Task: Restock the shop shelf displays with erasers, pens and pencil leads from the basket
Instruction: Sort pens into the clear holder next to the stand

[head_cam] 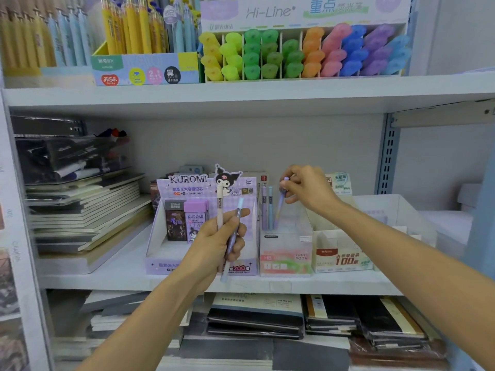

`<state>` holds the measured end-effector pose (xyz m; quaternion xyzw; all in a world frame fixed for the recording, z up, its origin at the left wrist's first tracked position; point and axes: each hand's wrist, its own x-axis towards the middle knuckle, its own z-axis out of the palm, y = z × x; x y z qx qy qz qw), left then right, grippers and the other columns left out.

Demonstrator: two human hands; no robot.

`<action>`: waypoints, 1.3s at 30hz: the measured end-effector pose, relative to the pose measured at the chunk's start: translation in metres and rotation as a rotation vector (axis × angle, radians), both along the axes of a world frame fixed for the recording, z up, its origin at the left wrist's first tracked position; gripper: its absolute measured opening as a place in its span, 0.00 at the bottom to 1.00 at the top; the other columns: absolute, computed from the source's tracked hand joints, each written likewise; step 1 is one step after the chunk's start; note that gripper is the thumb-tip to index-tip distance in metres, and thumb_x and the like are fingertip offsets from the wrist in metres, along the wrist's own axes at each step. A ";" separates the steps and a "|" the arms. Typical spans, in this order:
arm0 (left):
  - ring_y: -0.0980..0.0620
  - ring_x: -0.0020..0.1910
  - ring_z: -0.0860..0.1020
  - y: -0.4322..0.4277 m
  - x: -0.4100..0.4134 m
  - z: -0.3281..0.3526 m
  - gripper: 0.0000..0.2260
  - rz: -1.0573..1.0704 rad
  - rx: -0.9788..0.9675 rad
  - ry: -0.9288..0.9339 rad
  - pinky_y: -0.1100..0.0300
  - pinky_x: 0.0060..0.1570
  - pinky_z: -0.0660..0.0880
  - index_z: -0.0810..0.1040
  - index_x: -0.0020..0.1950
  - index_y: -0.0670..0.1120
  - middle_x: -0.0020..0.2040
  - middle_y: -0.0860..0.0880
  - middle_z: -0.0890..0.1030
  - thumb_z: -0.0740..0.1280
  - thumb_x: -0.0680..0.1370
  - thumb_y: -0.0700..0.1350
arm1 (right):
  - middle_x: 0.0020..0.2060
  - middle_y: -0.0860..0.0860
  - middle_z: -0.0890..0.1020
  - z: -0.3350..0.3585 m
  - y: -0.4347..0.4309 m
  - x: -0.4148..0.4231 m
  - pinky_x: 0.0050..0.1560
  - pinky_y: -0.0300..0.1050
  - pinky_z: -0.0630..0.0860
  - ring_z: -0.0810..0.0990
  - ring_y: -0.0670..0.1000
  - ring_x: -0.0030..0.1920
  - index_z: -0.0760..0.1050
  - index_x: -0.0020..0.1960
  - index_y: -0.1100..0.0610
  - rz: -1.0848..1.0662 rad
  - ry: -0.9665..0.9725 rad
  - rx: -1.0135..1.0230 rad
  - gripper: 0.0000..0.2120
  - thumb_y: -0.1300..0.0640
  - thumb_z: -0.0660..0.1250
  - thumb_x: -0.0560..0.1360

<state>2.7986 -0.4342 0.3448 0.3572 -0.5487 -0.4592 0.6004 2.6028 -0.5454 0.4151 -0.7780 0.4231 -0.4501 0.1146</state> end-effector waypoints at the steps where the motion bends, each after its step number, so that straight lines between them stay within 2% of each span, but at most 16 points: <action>1: 0.55 0.27 0.69 -0.001 0.002 0.000 0.13 -0.002 0.001 0.023 0.65 0.24 0.65 0.77 0.64 0.43 0.35 0.50 0.75 0.58 0.83 0.42 | 0.38 0.62 0.84 0.002 -0.001 -0.001 0.42 0.47 0.83 0.85 0.56 0.37 0.78 0.49 0.67 0.001 0.020 -0.001 0.07 0.63 0.65 0.79; 6: 0.55 0.29 0.70 -0.004 0.005 -0.002 0.13 -0.038 0.008 0.064 0.65 0.24 0.66 0.76 0.64 0.40 0.37 0.48 0.77 0.58 0.83 0.40 | 0.38 0.61 0.84 0.003 -0.006 0.001 0.44 0.46 0.83 0.85 0.55 0.37 0.77 0.50 0.66 0.014 0.052 0.016 0.04 0.64 0.66 0.78; 8: 0.55 0.29 0.70 -0.004 0.004 -0.004 0.13 -0.066 0.015 0.078 0.65 0.24 0.66 0.76 0.64 0.40 0.37 0.48 0.78 0.58 0.83 0.39 | 0.36 0.59 0.83 -0.002 -0.008 0.005 0.38 0.39 0.82 0.84 0.50 0.35 0.74 0.52 0.61 0.018 0.020 0.000 0.05 0.64 0.68 0.77; 10: 0.55 0.29 0.70 -0.005 0.003 -0.006 0.13 -0.094 0.013 0.081 0.65 0.25 0.67 0.75 0.64 0.40 0.37 0.48 0.79 0.59 0.82 0.39 | 0.34 0.56 0.82 -0.005 -0.012 0.007 0.31 0.34 0.78 0.83 0.45 0.32 0.73 0.50 0.58 -0.005 -0.002 -0.039 0.06 0.64 0.69 0.76; 12: 0.55 0.29 0.71 -0.005 0.003 -0.007 0.12 -0.103 0.009 0.078 0.65 0.25 0.68 0.74 0.64 0.40 0.38 0.47 0.80 0.60 0.82 0.39 | 0.34 0.57 0.82 -0.009 -0.015 0.010 0.28 0.36 0.78 0.82 0.45 0.29 0.75 0.44 0.60 -0.046 0.015 -0.076 0.04 0.64 0.70 0.75; 14: 0.53 0.29 0.72 -0.005 0.002 -0.008 0.11 -0.091 0.008 0.085 0.64 0.25 0.68 0.72 0.64 0.40 0.38 0.45 0.81 0.60 0.81 0.39 | 0.35 0.57 0.83 -0.012 -0.017 0.013 0.27 0.42 0.80 0.83 0.50 0.29 0.78 0.43 0.62 -0.095 0.088 -0.091 0.03 0.64 0.71 0.74; 16: 0.53 0.29 0.72 -0.005 0.001 -0.009 0.11 -0.085 0.002 0.085 0.64 0.25 0.69 0.71 0.63 0.39 0.39 0.44 0.81 0.60 0.81 0.40 | 0.38 0.57 0.84 -0.014 -0.016 0.014 0.24 0.38 0.77 0.81 0.49 0.27 0.81 0.46 0.62 -0.120 0.157 -0.095 0.02 0.63 0.70 0.75; 18: 0.53 0.29 0.71 -0.004 -0.001 -0.010 0.10 -0.085 -0.004 0.077 0.63 0.25 0.69 0.71 0.62 0.39 0.40 0.44 0.81 0.60 0.81 0.39 | 0.41 0.55 0.84 -0.011 -0.011 0.014 0.23 0.33 0.73 0.77 0.44 0.23 0.82 0.51 0.62 -0.120 0.191 -0.103 0.06 0.62 0.69 0.76; 21: 0.54 0.29 0.70 -0.002 -0.005 -0.012 0.09 -0.068 -0.028 0.041 0.64 0.25 0.68 0.71 0.61 0.39 0.39 0.46 0.81 0.60 0.82 0.39 | 0.39 0.50 0.80 -0.004 0.007 0.012 0.24 0.31 0.71 0.77 0.44 0.28 0.81 0.55 0.59 -0.046 0.056 -0.140 0.09 0.57 0.70 0.76; 24: 0.55 0.28 0.70 0.000 -0.011 -0.012 0.08 -0.044 -0.058 0.012 0.65 0.25 0.66 0.71 0.60 0.40 0.38 0.47 0.81 0.59 0.82 0.40 | 0.36 0.52 0.82 -0.005 0.036 0.012 0.26 0.35 0.73 0.77 0.43 0.29 0.81 0.49 0.58 0.201 -0.159 0.134 0.13 0.48 0.72 0.74; 26: 0.56 0.28 0.70 0.001 -0.017 -0.012 0.08 -0.038 -0.065 0.003 0.65 0.25 0.66 0.71 0.61 0.40 0.38 0.47 0.81 0.59 0.83 0.40 | 0.35 0.51 0.83 -0.011 0.051 0.014 0.27 0.36 0.73 0.78 0.43 0.30 0.81 0.46 0.58 0.282 -0.131 0.272 0.16 0.45 0.73 0.71; 28: 0.56 0.28 0.70 0.003 -0.023 -0.011 0.09 -0.040 -0.068 -0.019 0.65 0.26 0.66 0.72 0.61 0.39 0.38 0.47 0.81 0.59 0.83 0.41 | 0.34 0.52 0.82 -0.017 0.059 0.017 0.27 0.36 0.73 0.78 0.44 0.30 0.81 0.46 0.60 0.298 -0.133 0.302 0.15 0.48 0.76 0.70; 30: 0.55 0.29 0.72 0.006 -0.027 -0.010 0.10 -0.039 -0.063 -0.036 0.64 0.27 0.69 0.72 0.61 0.38 0.39 0.46 0.82 0.58 0.83 0.42 | 0.32 0.52 0.83 -0.016 0.063 0.015 0.29 0.35 0.74 0.80 0.44 0.31 0.81 0.47 0.63 0.341 -0.224 0.331 0.11 0.55 0.76 0.70; 33: 0.54 0.31 0.76 0.010 -0.027 -0.007 0.12 -0.025 -0.017 -0.039 0.62 0.31 0.74 0.75 0.60 0.39 0.40 0.46 0.84 0.58 0.83 0.44 | 0.37 0.54 0.85 -0.007 0.065 0.006 0.35 0.34 0.78 0.84 0.48 0.37 0.82 0.50 0.63 0.450 -0.351 0.392 0.07 0.62 0.73 0.72; 36: 0.54 0.27 0.73 0.013 -0.026 -0.005 0.13 -0.045 0.012 -0.070 0.64 0.27 0.70 0.75 0.59 0.37 0.35 0.50 0.80 0.58 0.83 0.45 | 0.41 0.57 0.86 -0.004 0.067 0.000 0.40 0.36 0.80 0.84 0.51 0.41 0.81 0.52 0.62 0.488 -0.411 0.405 0.09 0.64 0.72 0.72; 39: 0.56 0.26 0.69 0.015 -0.031 -0.003 0.12 -0.070 0.012 -0.074 0.66 0.24 0.65 0.72 0.60 0.37 0.33 0.51 0.76 0.58 0.83 0.45 | 0.39 0.57 0.86 -0.006 0.070 -0.003 0.39 0.38 0.82 0.85 0.50 0.38 0.79 0.55 0.66 0.464 -0.459 0.441 0.12 0.65 0.72 0.72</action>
